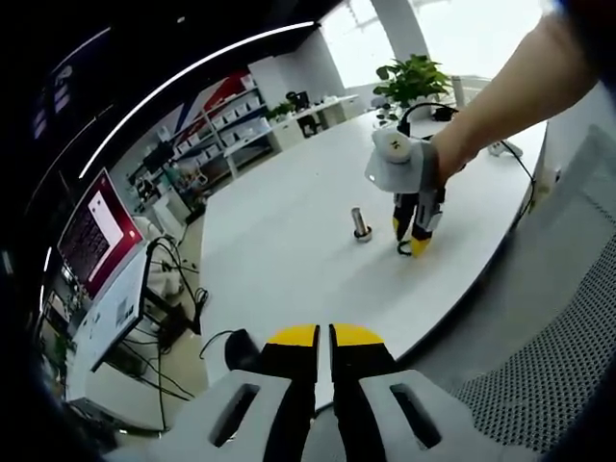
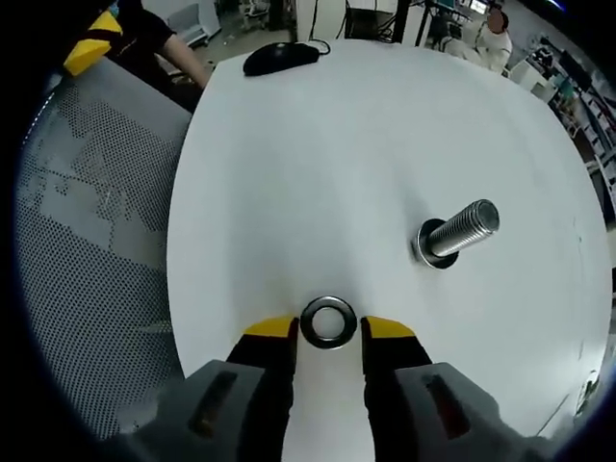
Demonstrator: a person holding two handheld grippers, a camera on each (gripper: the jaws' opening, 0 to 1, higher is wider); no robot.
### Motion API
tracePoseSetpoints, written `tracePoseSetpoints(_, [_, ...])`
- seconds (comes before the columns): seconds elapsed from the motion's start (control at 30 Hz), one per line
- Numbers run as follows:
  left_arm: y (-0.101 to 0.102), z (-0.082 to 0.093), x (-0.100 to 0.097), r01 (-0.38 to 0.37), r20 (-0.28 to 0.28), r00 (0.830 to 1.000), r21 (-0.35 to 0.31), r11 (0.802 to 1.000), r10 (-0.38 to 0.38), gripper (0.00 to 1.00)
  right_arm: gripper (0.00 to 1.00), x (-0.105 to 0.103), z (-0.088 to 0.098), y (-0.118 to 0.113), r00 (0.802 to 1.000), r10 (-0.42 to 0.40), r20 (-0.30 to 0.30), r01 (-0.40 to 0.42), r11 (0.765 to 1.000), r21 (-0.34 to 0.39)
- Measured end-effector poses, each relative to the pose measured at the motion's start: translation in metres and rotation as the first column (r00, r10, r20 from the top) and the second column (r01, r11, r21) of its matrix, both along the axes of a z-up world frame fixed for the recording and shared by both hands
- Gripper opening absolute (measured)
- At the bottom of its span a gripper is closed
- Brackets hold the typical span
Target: Place the washer onto the threaded stud by aligning its center hole with the stud, sliding it down to the base, and recovering from edge contact or off-axis alignment until the washer reaches the visible bottom stop.
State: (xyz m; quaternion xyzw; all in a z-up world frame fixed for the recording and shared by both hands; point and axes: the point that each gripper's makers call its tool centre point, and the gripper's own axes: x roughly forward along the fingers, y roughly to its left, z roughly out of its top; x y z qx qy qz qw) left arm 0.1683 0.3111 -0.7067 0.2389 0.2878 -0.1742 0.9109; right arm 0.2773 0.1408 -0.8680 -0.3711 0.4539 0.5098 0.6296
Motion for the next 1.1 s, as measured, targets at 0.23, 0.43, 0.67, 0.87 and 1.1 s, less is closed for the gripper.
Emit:
tracePoseSetpoints(0.23, [-0.001, 0.001, 0.000, 0.003, 0.004, 1.000, -0.001, 1.000, -0.003, 0.02, 0.26, -0.003, 0.000, 0.003, 1.000, 0.027, 0.007, -0.027, 0.999, -0.020])
tracePoseSetpoints(0.43, [-0.001, 0.000, 0.000, 0.004, 0.001, 1.000, -0.001, 1.000, -0.004, 0.02, 0.25, -0.002, 0.000, 0.003, 1.000, 0.012, 0.004, -0.011, 1.000, -0.023])
tracePoseSetpoints(0.67, [-0.001, 0.000, 0.000, 0.004, 0.003, 1.000, -0.001, 1.000, -0.004, 0.02, 0.25, -0.003, 0.002, 0.006, 0.994, 0.042, 0.098, -0.040, 0.999, -0.020])
tracePoseSetpoints(0.87, [-0.001, 0.001, 0.000, 0.003, 0.007, 1.000, -0.002, 1.000, -0.003, 0.02, 0.24, -0.007, 0.007, 0.014, 0.886, 0.342, 0.312, -0.307, 0.939, -0.158])
tracePoseSetpoints(1.1, [-0.001, 0.001, 0.000, 0.005, 0.008, 1.000, -0.003, 1.000, -0.005, 0.02, 0.24, -0.005, 0.011, 0.018, 0.928, 0.215, 0.303, -0.216, 0.976, -0.032])
